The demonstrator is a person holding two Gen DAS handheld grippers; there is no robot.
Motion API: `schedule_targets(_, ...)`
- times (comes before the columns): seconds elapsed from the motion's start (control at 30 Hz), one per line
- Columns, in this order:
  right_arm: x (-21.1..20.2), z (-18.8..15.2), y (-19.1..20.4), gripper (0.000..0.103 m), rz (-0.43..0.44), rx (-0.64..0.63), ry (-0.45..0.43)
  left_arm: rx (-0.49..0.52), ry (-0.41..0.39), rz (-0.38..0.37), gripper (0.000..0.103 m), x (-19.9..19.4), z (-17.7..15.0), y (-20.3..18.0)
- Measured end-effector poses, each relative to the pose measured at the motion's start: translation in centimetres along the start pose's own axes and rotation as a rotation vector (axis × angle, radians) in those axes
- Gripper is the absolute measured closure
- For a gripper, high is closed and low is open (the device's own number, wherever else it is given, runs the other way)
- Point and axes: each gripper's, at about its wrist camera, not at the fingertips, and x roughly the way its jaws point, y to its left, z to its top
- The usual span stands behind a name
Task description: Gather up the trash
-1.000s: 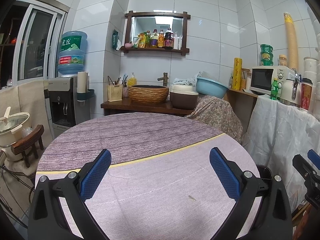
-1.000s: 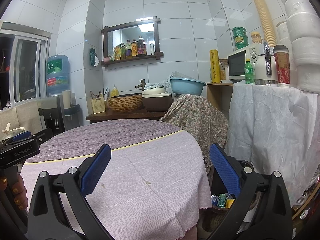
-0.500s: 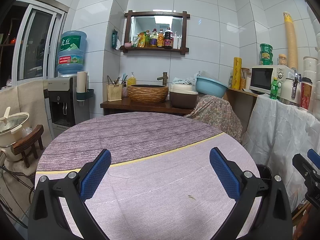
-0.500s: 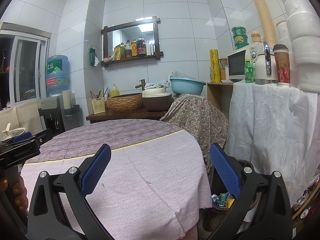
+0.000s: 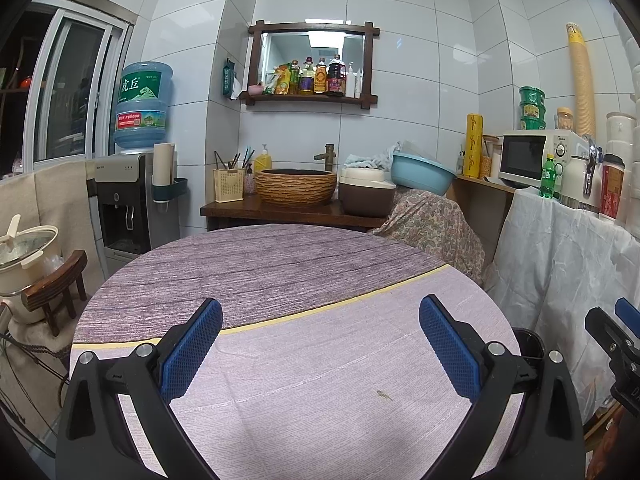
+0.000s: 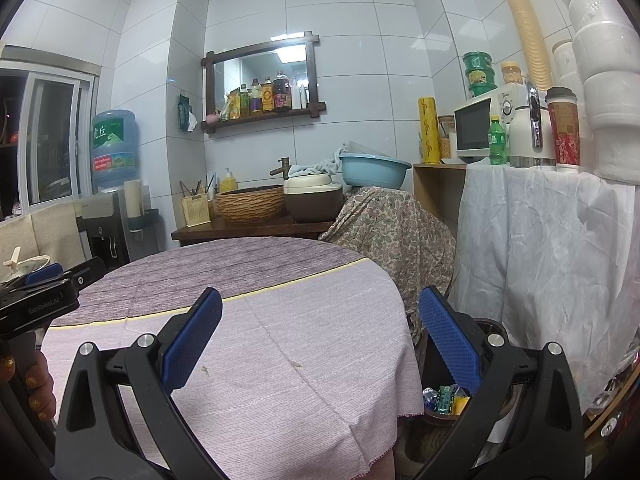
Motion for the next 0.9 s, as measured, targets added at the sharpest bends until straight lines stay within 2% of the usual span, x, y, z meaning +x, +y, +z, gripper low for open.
schedule_targets(0.9, 0.35, -0.01, -0.78, 0.006, -0.004, 0.004, 0.016, 0.012, 0.022, 0.001, 0.005, 0.54, 0.02, 0.14)
